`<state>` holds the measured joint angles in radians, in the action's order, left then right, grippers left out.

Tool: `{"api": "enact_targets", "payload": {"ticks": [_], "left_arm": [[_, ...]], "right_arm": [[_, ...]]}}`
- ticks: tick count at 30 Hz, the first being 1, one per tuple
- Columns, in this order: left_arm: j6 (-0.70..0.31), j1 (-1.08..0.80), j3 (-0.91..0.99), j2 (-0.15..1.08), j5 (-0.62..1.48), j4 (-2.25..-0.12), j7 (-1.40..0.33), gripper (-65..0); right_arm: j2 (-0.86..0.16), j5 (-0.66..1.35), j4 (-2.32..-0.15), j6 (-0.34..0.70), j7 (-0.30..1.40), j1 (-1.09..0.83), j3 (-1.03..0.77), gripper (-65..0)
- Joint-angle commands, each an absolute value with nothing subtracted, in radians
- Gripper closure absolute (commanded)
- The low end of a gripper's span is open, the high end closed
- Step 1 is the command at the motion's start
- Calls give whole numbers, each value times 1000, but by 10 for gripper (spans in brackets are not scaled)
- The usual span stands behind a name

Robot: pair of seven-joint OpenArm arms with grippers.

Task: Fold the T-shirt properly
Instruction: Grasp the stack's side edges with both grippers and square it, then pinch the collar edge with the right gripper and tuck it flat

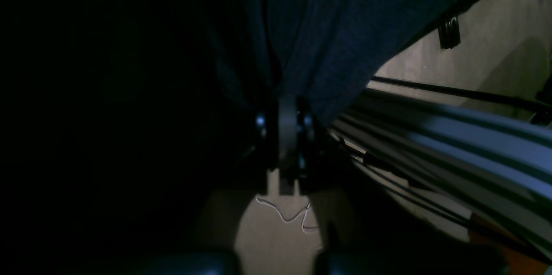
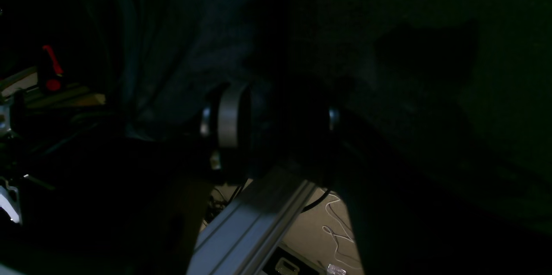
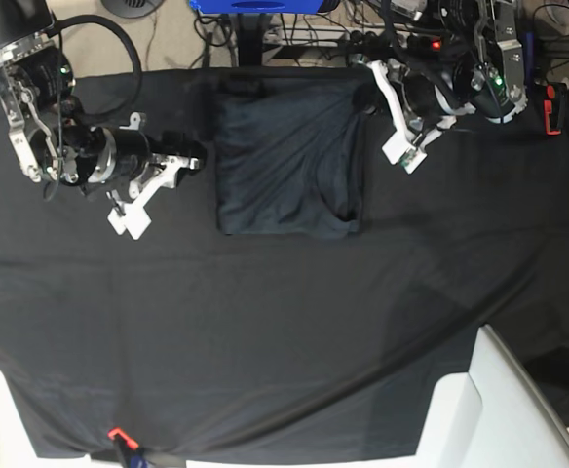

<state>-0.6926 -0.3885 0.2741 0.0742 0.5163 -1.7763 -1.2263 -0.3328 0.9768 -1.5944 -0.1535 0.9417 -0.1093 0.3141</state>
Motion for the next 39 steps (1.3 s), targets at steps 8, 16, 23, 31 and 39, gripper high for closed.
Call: {"api": "enact_targets", "payload": {"ticks": [8, 16, 23, 31, 39], "left_arm": [[-698, -409, 278, 82, 519, -1851, -1221, 0], [-698, -403, 278, 94, 519, -1848, -1219, 0], [-698, -406, 278, 96, 518, -1848, -1216, 0], [-698, -407, 280, 96, 518, -1848, -1218, 0], [-698, -407, 278, 96, 518, -1848, -1219, 0]], "right_arm": [[-341, 992, -1609, -148, 937, -99, 312, -215], [-341, 992, -1610, -148, 937, -110, 312, -215], [-341, 993, -1612, -148, 937, -110, 312, -215], [-328, 993, -1627, -148, 944, -113, 315, -215], [-326, 992, -1773, -151, 944, -104, 527, -213]]}}
